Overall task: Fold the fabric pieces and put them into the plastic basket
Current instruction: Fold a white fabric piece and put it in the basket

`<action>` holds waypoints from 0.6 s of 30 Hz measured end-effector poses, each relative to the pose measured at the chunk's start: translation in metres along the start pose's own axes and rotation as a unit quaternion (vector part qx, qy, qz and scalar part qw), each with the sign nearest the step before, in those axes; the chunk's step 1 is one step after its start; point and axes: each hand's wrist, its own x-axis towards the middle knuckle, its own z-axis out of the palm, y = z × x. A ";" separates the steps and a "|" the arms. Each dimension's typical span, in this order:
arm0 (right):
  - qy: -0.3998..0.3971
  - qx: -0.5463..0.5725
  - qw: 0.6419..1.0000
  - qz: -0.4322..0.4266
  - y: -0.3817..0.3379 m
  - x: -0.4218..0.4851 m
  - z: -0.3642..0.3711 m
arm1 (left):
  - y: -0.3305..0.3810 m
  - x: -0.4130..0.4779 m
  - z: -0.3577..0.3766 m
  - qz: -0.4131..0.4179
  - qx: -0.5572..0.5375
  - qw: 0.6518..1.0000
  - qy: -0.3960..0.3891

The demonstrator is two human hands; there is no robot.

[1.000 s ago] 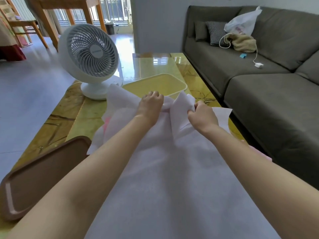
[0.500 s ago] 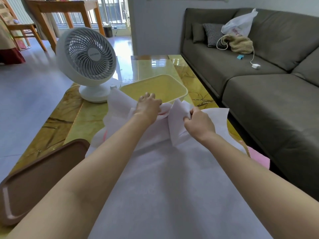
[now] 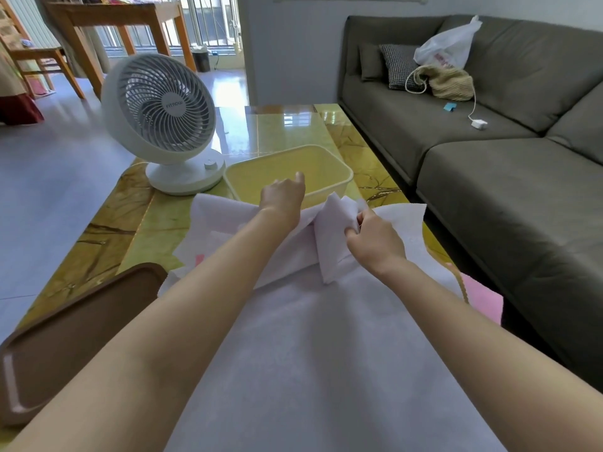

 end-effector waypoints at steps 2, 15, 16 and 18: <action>0.000 0.000 1.000 -0.001 0.000 -0.002 -0.001 | 0.002 -0.002 -0.004 0.004 0.030 1.000 -0.007; -0.002 0.042 0.998 -0.051 -0.032 -0.039 -0.007 | -0.044 -0.048 -0.048 -0.031 0.091 0.988 0.123; 0.000 0.051 0.997 -0.060 -0.038 -0.046 -0.006 | -0.047 -0.060 -0.048 -0.039 0.084 0.989 0.119; -0.006 0.070 0.994 -0.080 -0.052 -0.065 -0.001 | -0.056 -0.092 -0.043 -0.052 0.072 0.991 0.101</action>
